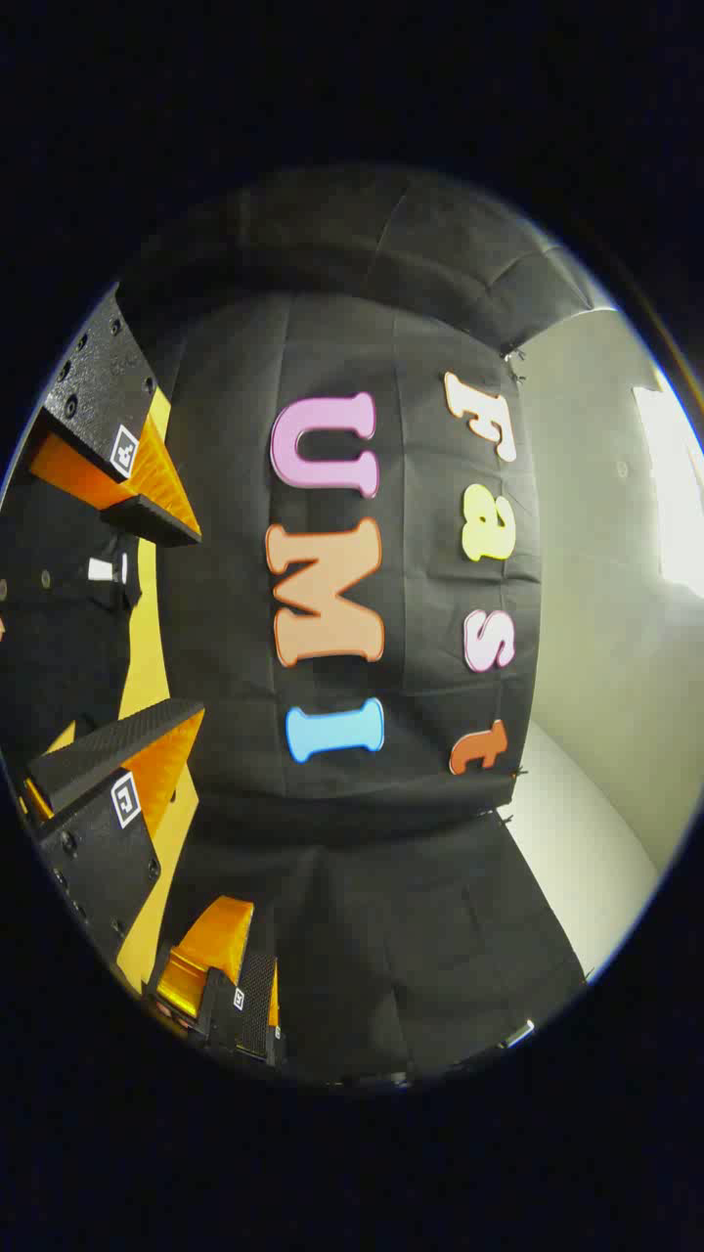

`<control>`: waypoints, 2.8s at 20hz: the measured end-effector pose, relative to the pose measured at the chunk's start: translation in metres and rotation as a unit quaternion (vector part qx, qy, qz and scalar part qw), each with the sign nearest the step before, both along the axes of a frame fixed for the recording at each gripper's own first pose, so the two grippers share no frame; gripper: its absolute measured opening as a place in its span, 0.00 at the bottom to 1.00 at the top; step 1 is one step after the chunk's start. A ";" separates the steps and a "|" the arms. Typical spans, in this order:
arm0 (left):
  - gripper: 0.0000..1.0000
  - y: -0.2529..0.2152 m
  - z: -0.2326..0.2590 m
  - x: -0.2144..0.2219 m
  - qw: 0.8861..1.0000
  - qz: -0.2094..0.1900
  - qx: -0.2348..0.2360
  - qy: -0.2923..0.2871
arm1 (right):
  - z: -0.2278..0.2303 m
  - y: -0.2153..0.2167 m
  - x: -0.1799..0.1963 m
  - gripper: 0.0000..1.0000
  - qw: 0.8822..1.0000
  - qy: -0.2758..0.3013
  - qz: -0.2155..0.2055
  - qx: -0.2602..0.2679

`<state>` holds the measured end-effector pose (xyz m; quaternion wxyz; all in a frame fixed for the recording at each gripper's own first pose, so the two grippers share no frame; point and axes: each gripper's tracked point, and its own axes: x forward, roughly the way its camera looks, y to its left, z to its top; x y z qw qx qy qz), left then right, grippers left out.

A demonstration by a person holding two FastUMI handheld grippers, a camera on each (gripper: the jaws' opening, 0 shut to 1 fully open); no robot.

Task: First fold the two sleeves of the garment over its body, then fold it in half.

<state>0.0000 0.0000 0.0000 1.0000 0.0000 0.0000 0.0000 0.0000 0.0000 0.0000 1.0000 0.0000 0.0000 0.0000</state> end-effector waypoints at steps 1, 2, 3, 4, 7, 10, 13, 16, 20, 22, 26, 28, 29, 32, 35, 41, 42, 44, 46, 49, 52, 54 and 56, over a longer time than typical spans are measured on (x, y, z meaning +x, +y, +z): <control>0.92 0.012 0.002 -0.003 1.000 0.009 -0.003 0.002 | 0.003 0.015 -0.001 0.96 1.000 0.000 0.013 -0.002; 0.93 0.027 0.005 -0.007 1.000 0.022 -0.008 0.000 | 0.005 0.029 -0.002 0.96 1.000 -0.002 0.025 -0.007; 0.92 0.038 0.008 -0.009 0.999 0.032 -0.012 -0.004 | 0.011 0.040 -0.002 0.96 0.999 -0.012 0.036 -0.012; 0.93 0.047 0.008 -0.012 0.999 0.041 -0.015 -0.001 | 0.019 0.048 0.001 0.96 0.999 -0.020 0.042 -0.015; 0.92 0.072 0.018 -0.017 0.998 0.060 -0.006 -0.013 | 0.031 0.069 0.007 0.96 0.997 -0.036 0.065 -0.009; 0.92 0.080 0.021 -0.017 0.998 0.065 0.000 -0.016 | 0.029 0.072 0.011 0.98 0.997 -0.033 0.066 0.003; 0.92 0.081 0.023 -0.016 0.998 0.057 -0.007 -0.016 | 0.031 0.071 0.014 0.97 0.998 -0.033 0.057 0.003; 0.92 0.085 0.024 -0.012 0.998 0.056 -0.013 -0.017 | 0.037 0.069 0.013 0.97 0.998 -0.039 0.048 -0.009; 0.92 0.080 0.029 -0.006 0.999 0.044 -0.013 -0.020 | 0.041 0.065 0.009 0.97 0.998 -0.051 0.038 -0.018; 0.92 0.076 0.031 -0.006 0.999 0.039 -0.014 -0.022 | 0.039 0.063 0.009 0.97 0.998 -0.047 0.036 -0.019; 0.92 0.077 0.031 -0.006 0.999 0.038 -0.013 -0.025 | 0.037 0.066 0.010 0.97 0.998 -0.043 0.039 -0.019; 0.92 0.079 0.030 -0.008 0.999 0.040 -0.014 -0.023 | 0.037 0.069 0.010 0.97 0.998 -0.043 0.043 -0.021; 0.92 0.079 0.029 -0.008 0.999 0.042 -0.015 -0.022 | 0.037 0.070 0.010 0.97 0.998 -0.044 0.045 -0.022; 0.92 0.083 0.030 -0.008 0.998 0.048 -0.016 -0.022 | 0.035 0.073 0.010 0.97 0.998 -0.043 0.051 -0.022; 0.92 0.086 0.030 -0.011 0.998 0.052 -0.013 -0.024 | 0.030 0.074 0.012 0.97 0.998 -0.034 0.056 -0.020; 0.92 0.088 0.032 -0.014 0.998 0.059 -0.008 -0.027 | 0.029 0.077 0.012 0.97 0.997 -0.033 0.066 -0.017; 0.92 0.089 0.032 -0.015 0.998 0.061 -0.007 -0.027 | 0.029 0.078 0.012 0.97 0.997 -0.032 0.068 -0.017; 0.92 0.090 0.032 -0.016 0.998 0.063 -0.007 -0.026 | 0.028 0.079 0.013 0.97 0.997 -0.031 0.070 -0.017; 0.92 0.090 0.031 -0.017 0.998 0.064 -0.006 -0.024 | 0.026 0.081 0.013 0.97 0.997 -0.029 0.075 -0.016; 0.93 0.089 0.029 -0.019 0.998 0.066 -0.005 -0.022 | 0.024 0.086 0.015 0.97 0.996 -0.024 0.090 -0.013; 0.92 0.092 0.030 -0.018 0.997 0.073 -0.003 -0.020 | 0.025 0.081 0.020 0.97 0.995 -0.026 0.090 -0.023; 0.92 0.091 0.030 -0.017 0.997 0.078 -0.001 -0.020 | 0.019 0.073 0.027 0.97 0.996 -0.021 0.086 -0.025; 0.92 0.090 0.030 -0.018 0.996 0.082 0.000 -0.019 | 0.010 0.056 0.035 0.97 0.997 -0.011 0.073 -0.027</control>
